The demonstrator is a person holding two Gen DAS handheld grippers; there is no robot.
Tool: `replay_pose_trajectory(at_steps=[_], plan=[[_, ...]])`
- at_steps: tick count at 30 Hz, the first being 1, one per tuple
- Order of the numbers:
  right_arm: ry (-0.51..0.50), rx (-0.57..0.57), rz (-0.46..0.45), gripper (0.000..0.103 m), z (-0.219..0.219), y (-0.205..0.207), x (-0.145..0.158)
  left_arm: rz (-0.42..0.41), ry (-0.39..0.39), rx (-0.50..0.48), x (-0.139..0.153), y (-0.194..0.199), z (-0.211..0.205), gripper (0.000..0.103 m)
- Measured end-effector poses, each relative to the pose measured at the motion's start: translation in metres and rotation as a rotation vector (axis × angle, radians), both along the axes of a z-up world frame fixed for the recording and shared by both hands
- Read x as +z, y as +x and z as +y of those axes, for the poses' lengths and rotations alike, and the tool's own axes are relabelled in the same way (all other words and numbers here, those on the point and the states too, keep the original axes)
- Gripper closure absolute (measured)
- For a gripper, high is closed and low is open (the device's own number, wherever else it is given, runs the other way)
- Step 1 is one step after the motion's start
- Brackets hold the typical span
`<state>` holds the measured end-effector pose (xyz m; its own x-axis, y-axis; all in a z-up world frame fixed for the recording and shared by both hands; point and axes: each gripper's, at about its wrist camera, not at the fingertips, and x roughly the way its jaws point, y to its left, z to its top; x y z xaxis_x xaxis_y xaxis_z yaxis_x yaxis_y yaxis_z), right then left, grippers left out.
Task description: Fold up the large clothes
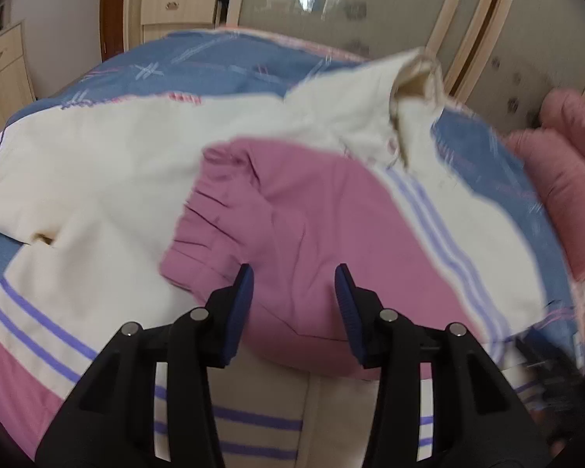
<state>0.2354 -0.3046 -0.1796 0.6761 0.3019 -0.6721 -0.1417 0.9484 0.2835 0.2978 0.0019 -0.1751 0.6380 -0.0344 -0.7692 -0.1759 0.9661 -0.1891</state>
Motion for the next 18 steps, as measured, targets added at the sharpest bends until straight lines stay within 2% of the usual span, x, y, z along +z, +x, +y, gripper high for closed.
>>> replay_pose_trajectory(at_steps=[1,2,4,6,7,9,11,13,14,16,18], plan=[[0.049,0.005,-0.032,0.015,-0.005,-0.003,0.006,0.014,0.009,-0.003,-0.005,0.003,-0.002,0.059],[0.056,-0.012,-0.039,0.015,-0.008,-0.003,0.009,0.033,0.017,-0.003,-0.013,0.006,-0.003,0.059],[0.016,-0.053,0.016,0.015,-0.009,0.004,0.003,0.055,0.007,-0.002,-0.024,0.01,0.001,0.057],[0.009,-0.055,0.11,0.015,-0.01,0.016,-0.016,0.042,0.005,-0.008,-0.027,0.01,0.002,0.057],[-0.002,-0.056,0.117,0.015,-0.008,0.019,-0.02,0.045,0.01,-0.012,-0.026,0.01,0.001,0.057],[-0.076,-0.052,0.096,0.015,0.003,0.016,-0.017,0.047,0.013,-0.014,-0.022,0.01,0.001,0.058],[-0.112,-0.058,0.036,0.015,0.01,0.008,-0.009,0.006,-0.032,-0.012,-0.01,0.0,0.005,0.057],[-0.083,-0.063,-0.046,0.015,0.006,-0.001,0.002,-0.042,-0.046,-0.021,0.0,-0.004,0.006,0.05],[-0.061,-0.071,-0.087,0.015,0.003,-0.006,0.008,-0.062,-0.025,-0.021,0.005,-0.006,0.004,0.049],[-0.066,-0.113,-0.08,0.015,-0.004,-0.003,0.009,-0.056,0.01,-0.032,0.006,-0.004,0.001,0.048],[-0.07,-0.147,0.008,0.015,-0.012,0.009,-0.005,-0.002,0.024,-0.034,-0.005,0.006,0.001,0.048]])
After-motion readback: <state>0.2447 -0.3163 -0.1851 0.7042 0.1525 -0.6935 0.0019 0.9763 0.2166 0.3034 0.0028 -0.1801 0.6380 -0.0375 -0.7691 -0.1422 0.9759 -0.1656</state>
